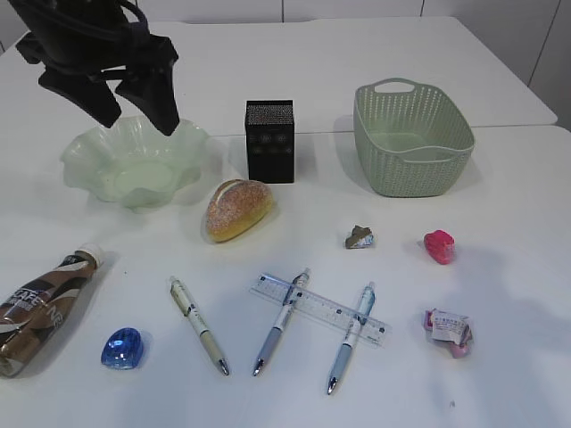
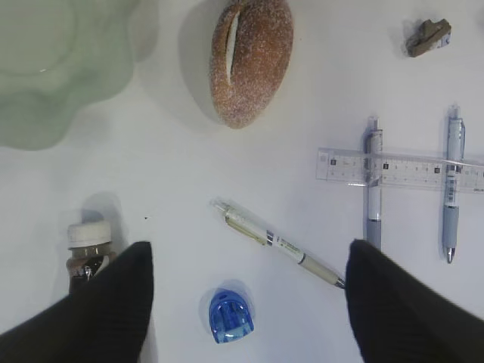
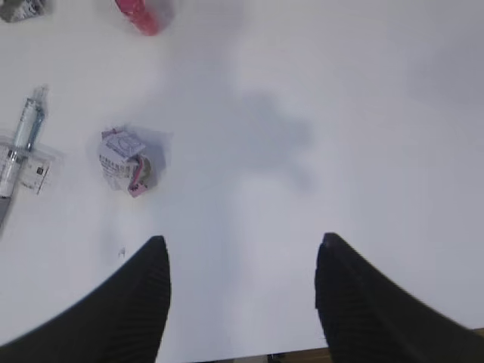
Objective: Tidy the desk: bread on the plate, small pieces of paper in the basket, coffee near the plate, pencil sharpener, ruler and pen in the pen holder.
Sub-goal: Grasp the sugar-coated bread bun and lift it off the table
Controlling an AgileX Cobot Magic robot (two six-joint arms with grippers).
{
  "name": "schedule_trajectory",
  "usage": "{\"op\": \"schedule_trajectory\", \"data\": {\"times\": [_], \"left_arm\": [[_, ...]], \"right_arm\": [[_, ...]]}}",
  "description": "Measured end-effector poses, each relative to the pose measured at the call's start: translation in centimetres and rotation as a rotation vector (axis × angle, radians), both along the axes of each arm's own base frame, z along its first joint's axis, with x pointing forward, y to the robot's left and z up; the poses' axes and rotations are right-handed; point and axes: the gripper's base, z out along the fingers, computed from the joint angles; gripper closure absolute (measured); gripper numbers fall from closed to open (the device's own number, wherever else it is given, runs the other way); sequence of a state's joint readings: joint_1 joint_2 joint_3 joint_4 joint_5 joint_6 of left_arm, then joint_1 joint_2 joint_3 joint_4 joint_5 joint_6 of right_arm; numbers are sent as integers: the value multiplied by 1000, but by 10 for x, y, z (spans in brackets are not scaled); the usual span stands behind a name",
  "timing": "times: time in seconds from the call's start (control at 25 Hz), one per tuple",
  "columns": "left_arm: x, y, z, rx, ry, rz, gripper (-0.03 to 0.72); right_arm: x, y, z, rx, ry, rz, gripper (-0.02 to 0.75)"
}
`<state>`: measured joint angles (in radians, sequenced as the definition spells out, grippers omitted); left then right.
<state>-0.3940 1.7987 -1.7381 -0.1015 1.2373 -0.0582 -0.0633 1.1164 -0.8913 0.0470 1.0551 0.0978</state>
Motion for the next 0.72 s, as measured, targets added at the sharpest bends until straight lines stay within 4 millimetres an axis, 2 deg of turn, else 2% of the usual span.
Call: {"op": "schedule_trajectory", "data": {"times": [0.24, 0.32, 0.4, 0.52, 0.72], "left_arm": [[5, 0, -4, 25, -27, -44, 149], [9, -2, -9, 29, -35, -69, 125], [14, -5, -17, 33, -34, -88, 67], [28, -11, -32, 37, -16, -95, 12], [59, -27, -55, 33, -11, -100, 1]], "right_arm": [[8, -1, -1, -2, -26, -2, 260], [13, -1, -1, -2, -22, -2, 260], [13, -1, -1, -2, -21, -2, 260], [24, -1, 2, 6, -22, -5, 260], [33, -1, 5, 12, -27, -6, 260]]}}
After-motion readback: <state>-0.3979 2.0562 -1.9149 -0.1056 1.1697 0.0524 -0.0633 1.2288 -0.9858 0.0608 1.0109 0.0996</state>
